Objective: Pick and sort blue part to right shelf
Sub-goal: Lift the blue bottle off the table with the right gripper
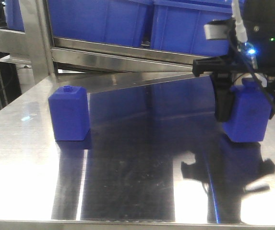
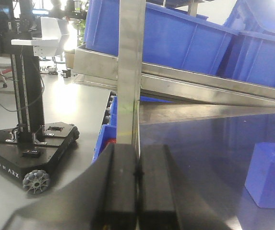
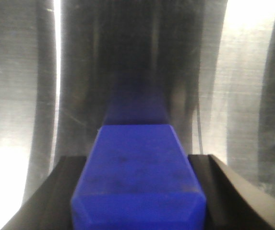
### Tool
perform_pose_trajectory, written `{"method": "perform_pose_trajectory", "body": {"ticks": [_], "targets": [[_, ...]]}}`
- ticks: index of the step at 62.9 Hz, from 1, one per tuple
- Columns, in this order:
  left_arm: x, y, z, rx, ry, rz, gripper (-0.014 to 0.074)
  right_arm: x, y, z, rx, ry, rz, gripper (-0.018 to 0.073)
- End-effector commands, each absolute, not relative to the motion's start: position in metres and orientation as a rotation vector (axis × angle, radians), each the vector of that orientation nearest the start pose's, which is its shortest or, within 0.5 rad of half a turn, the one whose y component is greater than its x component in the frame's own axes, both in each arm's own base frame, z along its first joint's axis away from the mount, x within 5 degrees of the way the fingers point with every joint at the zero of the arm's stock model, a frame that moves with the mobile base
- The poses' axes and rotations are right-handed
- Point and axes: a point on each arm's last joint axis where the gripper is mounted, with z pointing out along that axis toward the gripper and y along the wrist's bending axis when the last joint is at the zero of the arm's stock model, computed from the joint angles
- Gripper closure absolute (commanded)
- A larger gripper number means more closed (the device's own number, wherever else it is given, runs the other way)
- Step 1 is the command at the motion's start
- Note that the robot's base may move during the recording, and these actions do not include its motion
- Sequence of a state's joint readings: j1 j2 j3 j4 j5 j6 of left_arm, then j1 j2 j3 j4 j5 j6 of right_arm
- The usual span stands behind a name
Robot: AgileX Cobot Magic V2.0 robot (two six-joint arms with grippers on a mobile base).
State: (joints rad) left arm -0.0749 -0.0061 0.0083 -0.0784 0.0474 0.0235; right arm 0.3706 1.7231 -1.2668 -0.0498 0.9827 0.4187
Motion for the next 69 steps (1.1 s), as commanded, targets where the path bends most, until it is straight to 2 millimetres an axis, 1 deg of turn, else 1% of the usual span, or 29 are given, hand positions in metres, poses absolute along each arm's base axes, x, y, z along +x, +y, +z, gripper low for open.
{"method": "perform_pose_trajectory", "body": {"ticks": [1, 10, 16, 28, 35, 41, 49, 57, 65, 69], "targets": [[0.055, -0.004, 0.208, 0.005, 1.45, -0.113, 0.0463, 0.313, 0.113, 0.278, 0.029, 2.789, 0.116, 0.0137], [0.055, -0.004, 0.208, 0.005, 1.45, -0.113, 0.0463, 0.3, 0.097, 0.3, -0.075, 2.689, 0.119, 0.0137], [0.055, -0.004, 0.208, 0.005, 1.45, -0.113, 0.0463, 0.288, 0.082, 0.307, -0.141, 2.59, 0.119, 0.0137], [0.055, -0.004, 0.208, 0.005, 1.45, -0.113, 0.0463, 0.256, 0.048, 0.309, -0.203, 2.379, 0.105, 0.0137], [0.055, -0.004, 0.208, 0.005, 1.45, -0.113, 0.0463, 0.237, 0.029, 0.306, -0.15, 2.257, 0.078, 0.0137], [0.055, -0.004, 0.208, 0.005, 1.45, -0.113, 0.0463, 0.224, 0.019, 0.305, -0.098, 2.168, 0.059, 0.0137], [0.055, -0.004, 0.208, 0.005, 1.45, -0.113, 0.0463, 0.202, 0.013, 0.308, -0.056, 2.007, 0.052, 0.0137], [0.055, -0.004, 0.208, 0.005, 1.45, -0.113, 0.0463, 0.176, 0.011, 0.31, -0.012, 1.85, 0.078, 0.0137], [0.055, -0.004, 0.208, 0.005, 1.45, -0.113, 0.0463, 0.151, 0.009, 0.31, 0.004, 1.769, 0.091, 0.0137], [0.055, -0.004, 0.208, 0.005, 1.45, -0.113, 0.0463, 0.136, 0.008, 0.313, -0.001, 1.723, 0.089, 0.0137]]}}
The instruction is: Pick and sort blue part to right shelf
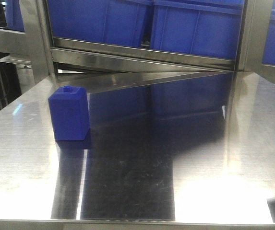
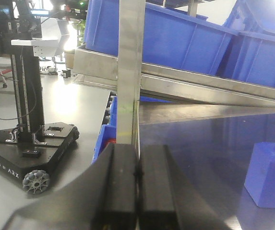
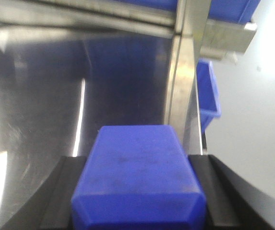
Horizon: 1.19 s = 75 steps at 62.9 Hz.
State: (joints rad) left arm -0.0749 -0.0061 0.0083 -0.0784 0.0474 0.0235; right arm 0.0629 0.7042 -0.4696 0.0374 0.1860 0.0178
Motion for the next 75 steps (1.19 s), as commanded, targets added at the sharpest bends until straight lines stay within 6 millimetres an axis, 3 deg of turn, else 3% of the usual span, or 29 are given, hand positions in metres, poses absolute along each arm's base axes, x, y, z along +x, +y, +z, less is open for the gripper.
{"method": "perform_pose_trajectory", "body": {"ticks": [1, 24, 75], "targets": [[0.055, -0.004, 0.208, 0.005, 1.45, -0.113, 0.0463, 0.133, 0.008, 0.314, -0.002, 1.714, 0.088, 0.0137], [0.055, -0.004, 0.208, 0.005, 1.45, -0.113, 0.0463, 0.085, 0.005, 0.329, -0.033, 1.517, 0.054, 0.0137], [0.055, -0.004, 0.208, 0.005, 1.45, -0.113, 0.0463, 0.083, 0.005, 0.33, -0.033, 1.51, 0.055, 0.0137]]}}
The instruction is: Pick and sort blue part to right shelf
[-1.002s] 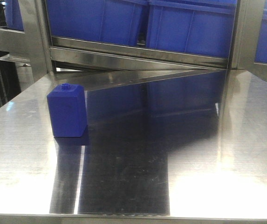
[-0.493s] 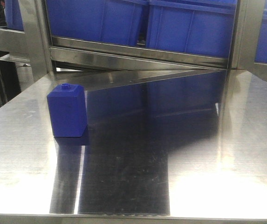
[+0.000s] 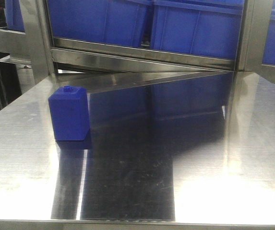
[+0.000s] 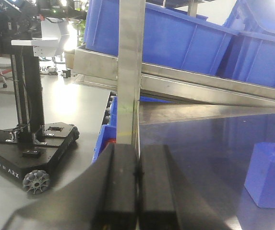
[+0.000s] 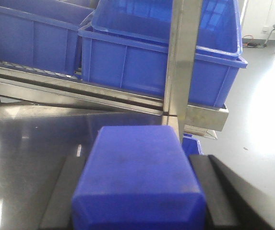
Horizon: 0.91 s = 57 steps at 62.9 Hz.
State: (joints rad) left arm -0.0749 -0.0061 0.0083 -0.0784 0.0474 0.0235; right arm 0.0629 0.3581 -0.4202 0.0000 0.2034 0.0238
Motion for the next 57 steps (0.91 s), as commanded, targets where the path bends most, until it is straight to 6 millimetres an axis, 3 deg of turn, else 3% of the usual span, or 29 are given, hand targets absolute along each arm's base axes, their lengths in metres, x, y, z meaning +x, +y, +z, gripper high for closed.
{"method": "perform_pose_trajectory", "body": {"ticks": [1, 27, 57], "targets": [[0.055, -0.004, 0.208, 0.005, 1.45, -0.113, 0.0463, 0.083, 0.005, 0.33, -0.033, 1.51, 0.055, 0.0137], [0.056, -0.004, 0.214, 0.012, 1.453, -0.105, 0.0463, 0.083, 0.005, 0.33, -0.033, 1.51, 0.055, 0.0137], [0.079, -0.006, 0.291, 0.013, 1.456, -0.103, 0.0463, 0.083, 0.005, 0.33, -0.033, 1.51, 0.055, 0.0137]]}}
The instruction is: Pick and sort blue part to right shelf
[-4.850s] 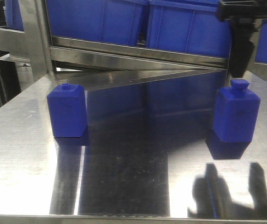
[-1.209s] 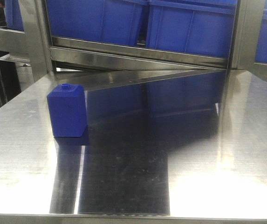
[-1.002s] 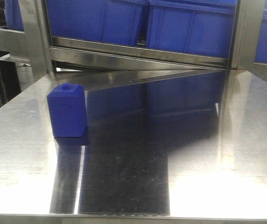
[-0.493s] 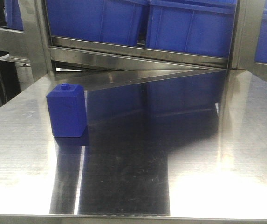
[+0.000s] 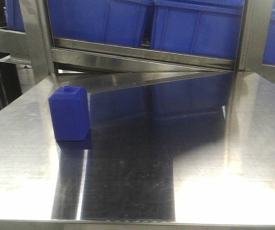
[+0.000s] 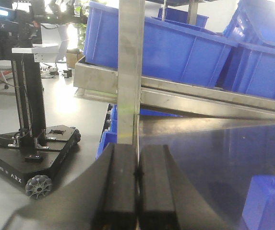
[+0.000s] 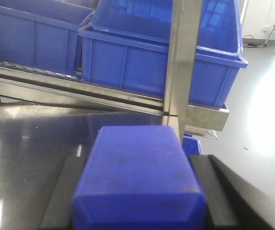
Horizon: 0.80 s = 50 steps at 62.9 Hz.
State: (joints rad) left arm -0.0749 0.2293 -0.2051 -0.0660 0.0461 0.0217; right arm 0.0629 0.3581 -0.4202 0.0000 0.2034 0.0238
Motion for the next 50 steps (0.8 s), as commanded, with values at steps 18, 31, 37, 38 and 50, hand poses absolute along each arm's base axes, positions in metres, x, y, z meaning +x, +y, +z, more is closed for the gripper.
{"method": "perform_pose_trajectory", "body": {"ticks": [18, 31, 37, 38, 50], "targets": [[0.11, -0.016, 0.318, 0.087, 1.534, -0.145, 0.0373, 0.083, 0.005, 0.33, -0.033, 1.51, 0.055, 0.0137], [0.144, -0.028, 0.326, 0.129, 1.631, -0.173, 0.0132, 0.083, 0.005, 0.33, -0.033, 1.51, 0.055, 0.0137], [0.161, -0.031, 0.332, 0.134, 1.679, -0.171, 0.0097, 0.083, 0.005, 0.33, -0.033, 1.51, 0.055, 0.0137], [0.163, -0.032, 0.331, 0.135, 1.691, -0.17, 0.0097, 0.083, 0.005, 0.33, -0.033, 1.51, 0.055, 0.0137], [0.2, -0.043, 0.336, 0.177, 1.949, -0.169, 0.0097, 0.083, 0.005, 0.33, -0.033, 1.51, 0.055, 0.0137]]}}
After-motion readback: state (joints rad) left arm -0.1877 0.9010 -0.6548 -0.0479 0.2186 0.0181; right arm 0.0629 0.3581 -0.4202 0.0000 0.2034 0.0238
